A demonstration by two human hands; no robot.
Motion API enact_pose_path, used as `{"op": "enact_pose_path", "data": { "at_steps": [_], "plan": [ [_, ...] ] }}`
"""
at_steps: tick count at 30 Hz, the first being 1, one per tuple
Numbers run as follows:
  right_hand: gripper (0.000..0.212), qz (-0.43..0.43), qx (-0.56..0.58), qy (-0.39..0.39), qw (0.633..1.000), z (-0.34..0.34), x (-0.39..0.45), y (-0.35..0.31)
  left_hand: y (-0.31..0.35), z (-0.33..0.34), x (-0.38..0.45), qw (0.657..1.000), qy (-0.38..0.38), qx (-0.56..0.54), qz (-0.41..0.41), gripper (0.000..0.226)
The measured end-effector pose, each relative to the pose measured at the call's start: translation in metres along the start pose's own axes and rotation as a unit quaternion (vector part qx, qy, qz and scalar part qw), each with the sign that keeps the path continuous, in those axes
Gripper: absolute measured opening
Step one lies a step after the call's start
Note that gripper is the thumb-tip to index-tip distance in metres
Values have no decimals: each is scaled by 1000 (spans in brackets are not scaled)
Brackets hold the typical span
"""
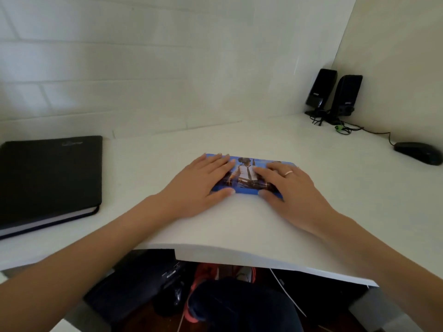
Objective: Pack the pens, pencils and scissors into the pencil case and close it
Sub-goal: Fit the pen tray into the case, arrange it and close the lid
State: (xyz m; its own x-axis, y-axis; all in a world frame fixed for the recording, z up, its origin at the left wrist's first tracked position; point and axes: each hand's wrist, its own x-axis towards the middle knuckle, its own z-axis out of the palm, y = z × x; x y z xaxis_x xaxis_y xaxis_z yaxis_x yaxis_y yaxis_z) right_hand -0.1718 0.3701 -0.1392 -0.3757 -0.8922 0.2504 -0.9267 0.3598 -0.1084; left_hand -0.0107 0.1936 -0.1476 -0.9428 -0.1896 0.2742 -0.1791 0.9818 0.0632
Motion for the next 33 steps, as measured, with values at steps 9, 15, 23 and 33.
{"op": "enact_pose_path", "data": {
  "at_steps": [9, 15, 23, 33],
  "plan": [
    [50, -55, 46, -38, 997, 20, 73, -55, -13, -16, 0, 967, -71, 86, -230, 101],
    [49, -135, 51, -49, 988, 50, 154, -117, -91, -19, -8, 920, -66, 113, -370, 99],
    [52, -135, 21, -69, 988, 70, 227, -156, -160, -25, -11, 910, -70, 106, -394, 75],
    [53, -172, 97, -65, 978, 67, 201, -132, -178, -24, -14, 918, -76, 76, -382, 74]
  ]
}}
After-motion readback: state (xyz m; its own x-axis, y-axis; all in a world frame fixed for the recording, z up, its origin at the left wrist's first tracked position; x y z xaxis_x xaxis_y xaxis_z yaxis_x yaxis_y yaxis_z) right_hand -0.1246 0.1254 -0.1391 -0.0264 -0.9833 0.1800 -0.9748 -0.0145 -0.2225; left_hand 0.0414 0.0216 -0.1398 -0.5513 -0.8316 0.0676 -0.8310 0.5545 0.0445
